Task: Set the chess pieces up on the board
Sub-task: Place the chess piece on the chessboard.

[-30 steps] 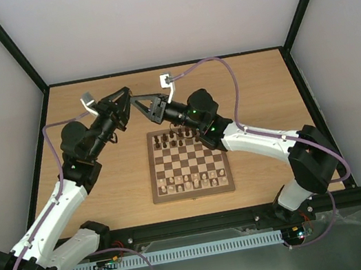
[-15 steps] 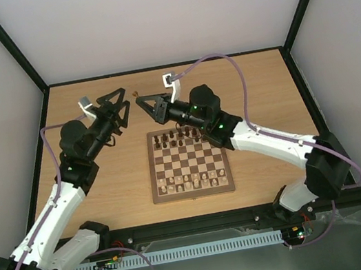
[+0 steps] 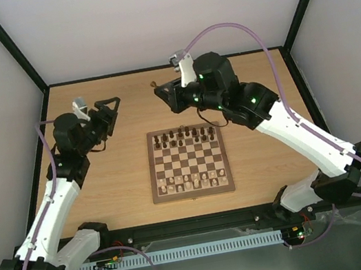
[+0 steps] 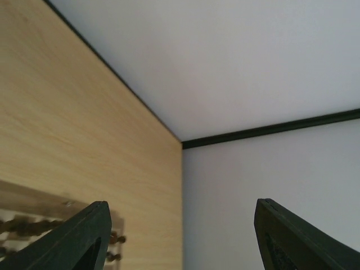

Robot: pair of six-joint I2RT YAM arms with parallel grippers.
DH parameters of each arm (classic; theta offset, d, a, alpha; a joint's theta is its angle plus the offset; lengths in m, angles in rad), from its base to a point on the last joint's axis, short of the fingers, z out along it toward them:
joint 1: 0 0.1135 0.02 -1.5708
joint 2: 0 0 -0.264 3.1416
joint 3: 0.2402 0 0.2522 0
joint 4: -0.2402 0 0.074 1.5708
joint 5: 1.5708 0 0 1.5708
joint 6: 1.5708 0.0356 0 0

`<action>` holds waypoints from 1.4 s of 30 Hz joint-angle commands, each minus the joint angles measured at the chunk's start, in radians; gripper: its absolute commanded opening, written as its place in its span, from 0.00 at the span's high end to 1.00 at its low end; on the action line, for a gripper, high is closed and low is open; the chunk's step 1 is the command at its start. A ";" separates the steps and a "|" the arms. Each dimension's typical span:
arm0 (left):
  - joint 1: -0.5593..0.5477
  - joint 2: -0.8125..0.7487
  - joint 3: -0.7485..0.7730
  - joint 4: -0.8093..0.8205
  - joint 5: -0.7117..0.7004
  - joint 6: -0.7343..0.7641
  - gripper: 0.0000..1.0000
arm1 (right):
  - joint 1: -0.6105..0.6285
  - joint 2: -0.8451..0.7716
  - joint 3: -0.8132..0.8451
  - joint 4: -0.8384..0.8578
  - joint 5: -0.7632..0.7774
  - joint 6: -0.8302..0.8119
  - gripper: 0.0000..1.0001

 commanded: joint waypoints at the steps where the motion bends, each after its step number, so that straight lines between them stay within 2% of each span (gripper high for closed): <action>1: -0.001 0.036 0.022 -0.095 0.072 0.186 0.27 | 0.000 0.098 0.097 -0.419 0.089 -0.054 0.89; 7: -0.033 0.063 0.006 -0.160 0.066 0.297 0.28 | 0.000 0.227 0.162 -0.655 0.191 -0.036 0.90; 16: -0.062 0.059 -0.049 -0.174 0.075 0.345 0.28 | 0.000 0.401 0.177 -0.833 0.240 0.008 0.87; 33: -0.062 0.068 -0.080 -0.154 0.104 0.362 0.28 | -0.003 0.626 0.164 -0.884 0.243 -0.042 0.89; 42: -0.061 0.071 -0.081 -0.150 0.105 0.364 0.28 | -0.030 0.681 0.164 -0.890 0.254 -0.064 0.89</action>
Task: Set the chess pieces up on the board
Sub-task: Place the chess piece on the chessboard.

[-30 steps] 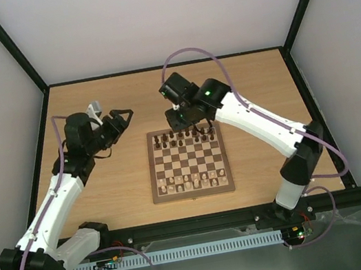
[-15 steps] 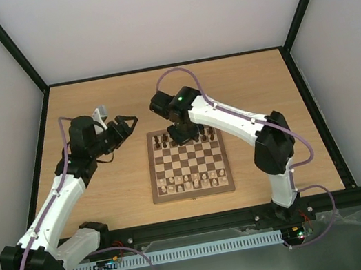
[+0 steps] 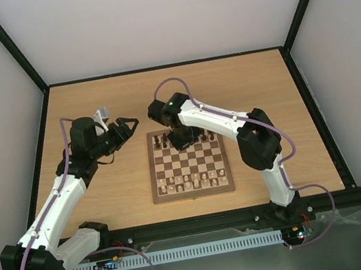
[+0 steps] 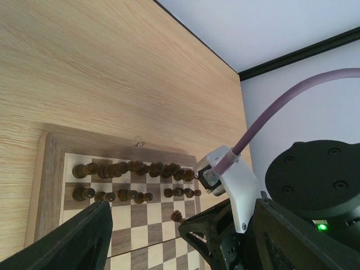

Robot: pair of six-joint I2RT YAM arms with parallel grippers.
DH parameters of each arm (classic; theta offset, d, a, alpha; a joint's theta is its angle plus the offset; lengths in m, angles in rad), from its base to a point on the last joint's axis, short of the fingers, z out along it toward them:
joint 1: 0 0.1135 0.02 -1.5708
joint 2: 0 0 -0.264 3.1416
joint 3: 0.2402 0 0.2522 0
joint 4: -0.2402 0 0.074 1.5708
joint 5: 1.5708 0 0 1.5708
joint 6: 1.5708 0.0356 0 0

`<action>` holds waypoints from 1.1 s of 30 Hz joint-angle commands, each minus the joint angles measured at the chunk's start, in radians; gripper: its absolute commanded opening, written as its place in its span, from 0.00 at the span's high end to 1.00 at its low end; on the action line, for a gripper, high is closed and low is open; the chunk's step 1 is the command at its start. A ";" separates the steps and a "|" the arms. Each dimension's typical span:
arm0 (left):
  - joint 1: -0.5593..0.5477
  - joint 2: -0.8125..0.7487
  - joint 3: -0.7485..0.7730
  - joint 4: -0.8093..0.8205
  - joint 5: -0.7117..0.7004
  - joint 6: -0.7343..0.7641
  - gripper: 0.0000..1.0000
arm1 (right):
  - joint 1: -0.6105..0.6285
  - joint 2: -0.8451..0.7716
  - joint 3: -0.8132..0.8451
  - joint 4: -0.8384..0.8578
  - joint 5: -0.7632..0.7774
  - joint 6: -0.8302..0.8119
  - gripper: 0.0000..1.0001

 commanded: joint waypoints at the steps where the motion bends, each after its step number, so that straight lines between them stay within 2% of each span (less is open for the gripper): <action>1: -0.002 0.010 -0.007 0.008 0.019 0.014 0.28 | -0.018 0.022 0.009 -0.076 0.014 -0.028 0.89; 33: -0.003 0.046 0.009 0.020 0.017 0.011 0.30 | -0.071 0.148 0.057 -0.028 -0.035 -0.082 0.89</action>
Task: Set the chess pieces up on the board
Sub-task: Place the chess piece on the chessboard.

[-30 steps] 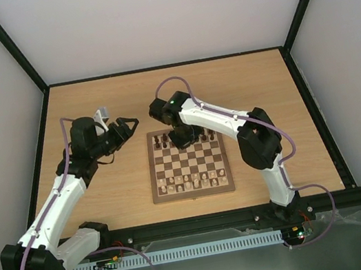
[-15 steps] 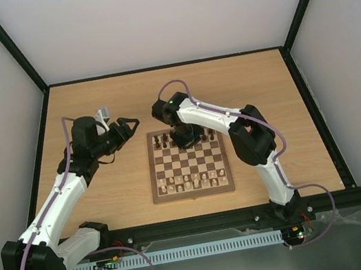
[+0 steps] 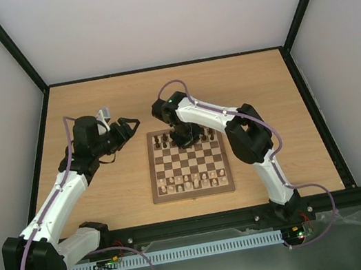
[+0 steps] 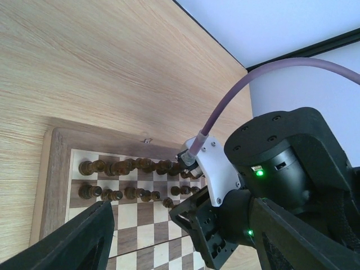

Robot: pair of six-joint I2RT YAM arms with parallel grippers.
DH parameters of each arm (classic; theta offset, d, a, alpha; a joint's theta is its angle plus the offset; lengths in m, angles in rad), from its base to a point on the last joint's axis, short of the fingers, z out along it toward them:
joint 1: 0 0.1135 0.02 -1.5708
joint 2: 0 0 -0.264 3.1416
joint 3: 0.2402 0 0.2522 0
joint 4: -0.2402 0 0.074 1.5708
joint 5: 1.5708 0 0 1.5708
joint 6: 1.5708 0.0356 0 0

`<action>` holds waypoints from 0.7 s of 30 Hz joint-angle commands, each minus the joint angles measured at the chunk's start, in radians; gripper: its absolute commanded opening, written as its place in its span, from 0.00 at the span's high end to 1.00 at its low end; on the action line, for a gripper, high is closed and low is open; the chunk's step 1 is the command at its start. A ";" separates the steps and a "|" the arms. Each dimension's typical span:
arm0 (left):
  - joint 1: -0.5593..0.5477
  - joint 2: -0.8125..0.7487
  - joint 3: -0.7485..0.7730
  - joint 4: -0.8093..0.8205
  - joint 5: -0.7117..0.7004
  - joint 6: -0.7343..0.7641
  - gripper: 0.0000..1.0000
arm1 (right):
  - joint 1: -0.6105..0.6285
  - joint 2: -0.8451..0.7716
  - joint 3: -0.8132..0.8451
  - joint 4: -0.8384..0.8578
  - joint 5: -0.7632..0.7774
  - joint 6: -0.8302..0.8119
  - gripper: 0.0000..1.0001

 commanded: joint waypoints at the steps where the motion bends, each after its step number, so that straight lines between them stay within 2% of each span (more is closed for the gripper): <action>1: -0.002 0.004 0.009 0.013 0.014 0.010 0.30 | -0.008 0.033 0.034 -0.036 -0.004 -0.018 0.89; 21: -0.002 0.012 0.007 0.026 0.016 0.000 0.31 | -0.010 0.042 0.056 -0.031 0.004 -0.021 0.80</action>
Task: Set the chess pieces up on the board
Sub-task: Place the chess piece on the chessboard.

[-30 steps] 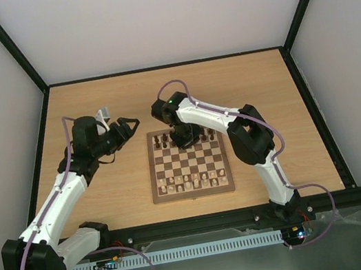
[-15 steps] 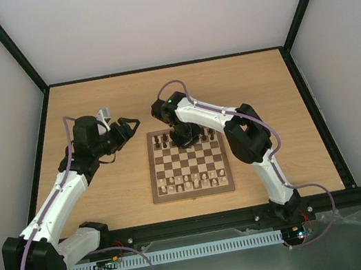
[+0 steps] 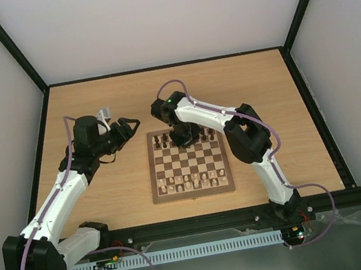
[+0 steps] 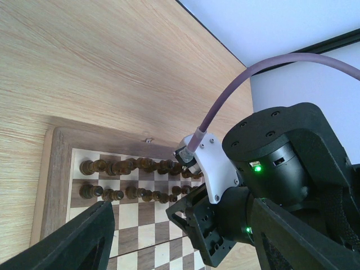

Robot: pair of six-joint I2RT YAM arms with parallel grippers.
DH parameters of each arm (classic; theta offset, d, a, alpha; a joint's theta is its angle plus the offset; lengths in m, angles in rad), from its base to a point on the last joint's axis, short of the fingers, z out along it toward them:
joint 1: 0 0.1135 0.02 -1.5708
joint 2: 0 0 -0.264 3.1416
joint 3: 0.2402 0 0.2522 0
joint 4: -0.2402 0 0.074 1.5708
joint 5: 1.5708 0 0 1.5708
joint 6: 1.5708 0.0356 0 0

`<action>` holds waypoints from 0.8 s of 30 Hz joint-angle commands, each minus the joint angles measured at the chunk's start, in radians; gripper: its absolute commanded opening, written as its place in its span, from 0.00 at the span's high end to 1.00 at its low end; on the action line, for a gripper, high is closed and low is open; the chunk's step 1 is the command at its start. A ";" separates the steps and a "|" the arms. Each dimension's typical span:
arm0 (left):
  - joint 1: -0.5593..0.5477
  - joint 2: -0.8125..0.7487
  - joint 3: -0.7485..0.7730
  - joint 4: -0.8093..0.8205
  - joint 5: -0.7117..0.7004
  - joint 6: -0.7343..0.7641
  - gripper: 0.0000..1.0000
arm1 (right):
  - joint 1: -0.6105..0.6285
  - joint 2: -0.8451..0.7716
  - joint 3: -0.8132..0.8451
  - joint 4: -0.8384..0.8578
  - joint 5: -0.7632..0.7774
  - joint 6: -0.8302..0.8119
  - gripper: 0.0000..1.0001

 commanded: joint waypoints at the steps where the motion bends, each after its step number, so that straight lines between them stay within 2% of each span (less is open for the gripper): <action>1: -0.002 0.003 0.008 0.025 0.015 0.000 0.30 | -0.006 0.015 0.035 -0.032 0.006 -0.014 0.80; 5: -0.003 0.003 0.010 0.022 0.012 0.002 0.31 | -0.007 -0.019 0.048 -0.025 0.028 -0.008 0.77; 8: -0.003 0.006 0.023 0.007 0.008 0.017 0.29 | -0.005 -0.076 0.052 0.003 0.039 0.000 0.67; 10: -0.002 0.007 0.031 0.001 0.007 0.030 0.26 | -0.005 -0.125 0.032 0.036 0.029 0.013 0.66; 13: -0.002 0.007 0.038 -0.004 0.006 0.051 0.22 | -0.003 -0.234 -0.079 0.137 0.023 0.046 0.54; 15: -0.001 0.000 0.039 -0.010 0.001 0.067 0.18 | -0.002 -0.327 -0.200 0.239 -0.002 0.072 0.49; 17: -0.001 -0.010 0.038 -0.018 -0.011 0.084 0.14 | -0.001 -0.417 -0.342 0.357 -0.016 0.104 0.48; 19: 0.000 -0.025 0.029 -0.024 -0.025 0.099 0.07 | 0.006 -0.505 -0.476 0.475 -0.024 0.131 0.56; 20: 0.000 -0.035 0.024 -0.024 -0.032 0.103 0.02 | 0.011 -0.541 -0.544 0.531 -0.025 0.145 0.66; 22: 0.001 -0.052 0.014 -0.024 -0.044 0.107 0.01 | 0.021 -0.603 -0.652 0.634 -0.024 0.176 0.82; 24: 0.001 -0.062 0.007 -0.023 -0.051 0.109 0.01 | 0.039 -0.640 -0.728 0.707 0.007 0.202 0.91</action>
